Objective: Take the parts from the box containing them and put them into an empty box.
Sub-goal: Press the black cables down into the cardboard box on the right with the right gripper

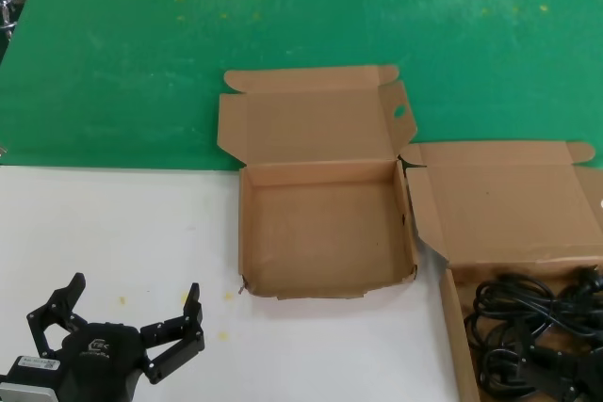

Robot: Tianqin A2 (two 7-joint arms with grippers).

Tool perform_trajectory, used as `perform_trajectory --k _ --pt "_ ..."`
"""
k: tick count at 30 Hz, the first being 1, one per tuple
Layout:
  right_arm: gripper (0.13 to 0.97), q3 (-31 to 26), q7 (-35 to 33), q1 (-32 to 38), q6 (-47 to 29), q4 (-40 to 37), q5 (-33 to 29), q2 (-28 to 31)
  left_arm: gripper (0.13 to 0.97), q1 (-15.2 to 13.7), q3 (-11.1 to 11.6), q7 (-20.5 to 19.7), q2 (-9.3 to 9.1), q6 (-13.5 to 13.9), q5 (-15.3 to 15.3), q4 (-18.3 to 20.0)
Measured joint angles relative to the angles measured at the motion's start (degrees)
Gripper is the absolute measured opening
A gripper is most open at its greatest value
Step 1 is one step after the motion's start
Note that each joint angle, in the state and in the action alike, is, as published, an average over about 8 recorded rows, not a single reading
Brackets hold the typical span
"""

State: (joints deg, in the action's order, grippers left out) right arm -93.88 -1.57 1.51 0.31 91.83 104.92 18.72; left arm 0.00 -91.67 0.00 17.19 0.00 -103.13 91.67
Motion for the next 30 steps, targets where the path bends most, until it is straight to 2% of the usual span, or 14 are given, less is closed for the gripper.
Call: perform_trajectory --k 5,14,23,30 --pt "0.966 0.0 0.0 0.0 0.0 0.0 0.0 0.0 0.956 0.0 0.0 0.0 0.0 0.0 0.0 0.0" --pt "0.966 0.0 0.0 0.0 0.0 0.0 0.0 0.0 0.888 0.0 0.0 0.0 0.0 0.0 0.0 0.0" --pt "0.966 -0.4 0.0 0.0 0.3 0.5 0.1 0.2 0.754 0.0 0.0 0.0 0.0 0.0 0.0 0.0" --pt "0.966 -2.0 0.4 0.3 1.3 0.9 1.3 2.0 0.58 0.0 0.0 0.0 0.0 0.0 0.0 0.0"
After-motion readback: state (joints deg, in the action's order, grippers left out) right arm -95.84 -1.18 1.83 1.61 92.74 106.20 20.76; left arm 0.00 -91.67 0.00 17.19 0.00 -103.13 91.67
